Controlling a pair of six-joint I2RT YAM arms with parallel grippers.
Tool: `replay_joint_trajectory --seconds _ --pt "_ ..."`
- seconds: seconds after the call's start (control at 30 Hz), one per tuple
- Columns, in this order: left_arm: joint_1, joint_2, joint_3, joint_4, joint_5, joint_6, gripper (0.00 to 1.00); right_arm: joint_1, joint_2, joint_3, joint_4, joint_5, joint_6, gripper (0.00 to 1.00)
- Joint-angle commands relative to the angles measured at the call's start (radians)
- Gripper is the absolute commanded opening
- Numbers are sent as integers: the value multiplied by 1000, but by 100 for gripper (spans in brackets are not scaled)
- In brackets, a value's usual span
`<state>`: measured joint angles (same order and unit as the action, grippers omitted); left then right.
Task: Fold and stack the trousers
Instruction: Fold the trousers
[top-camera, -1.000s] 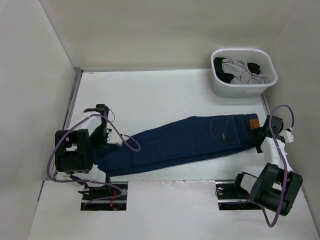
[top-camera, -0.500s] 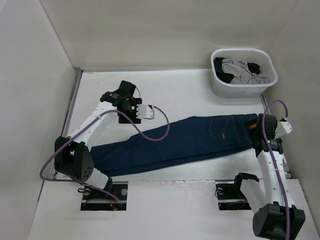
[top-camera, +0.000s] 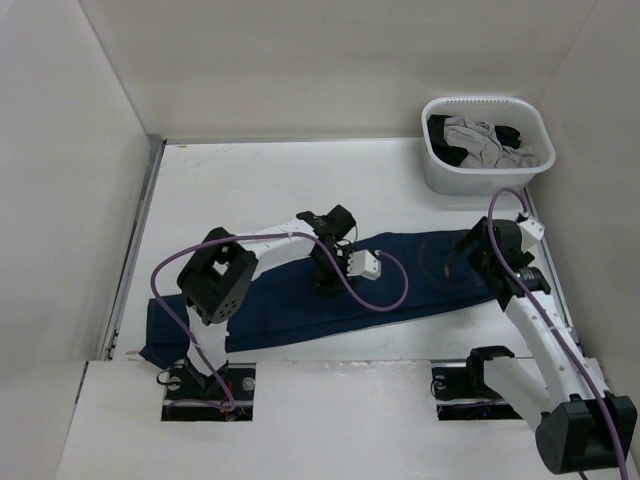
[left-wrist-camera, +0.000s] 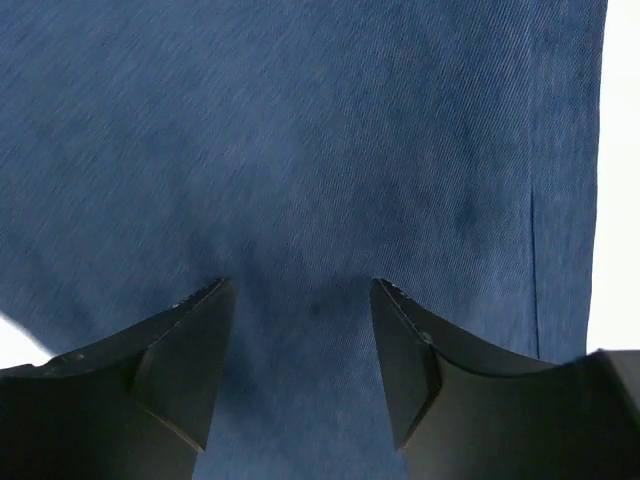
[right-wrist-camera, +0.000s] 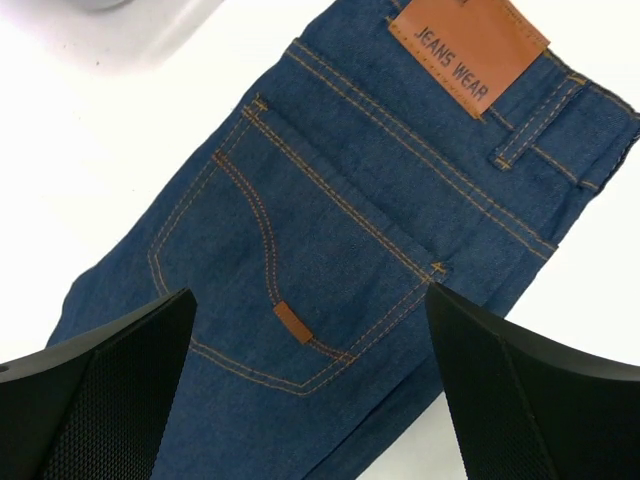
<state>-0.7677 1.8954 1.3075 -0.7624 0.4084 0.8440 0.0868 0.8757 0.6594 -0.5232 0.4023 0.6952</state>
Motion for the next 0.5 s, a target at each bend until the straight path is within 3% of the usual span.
replay_joint_trajectory --seconds 0.0,0.17,0.47 --pt "-15 23 -33 92 -14 -49 54 0 -29 0 17 -11 19 100" --pt "69 148 45 219 -222 6 53 -63 -98 -92 -17 -20 116 100" --pt "175 361 495 105 -246 18 56 -164 55 -97 54 -28 110 100"
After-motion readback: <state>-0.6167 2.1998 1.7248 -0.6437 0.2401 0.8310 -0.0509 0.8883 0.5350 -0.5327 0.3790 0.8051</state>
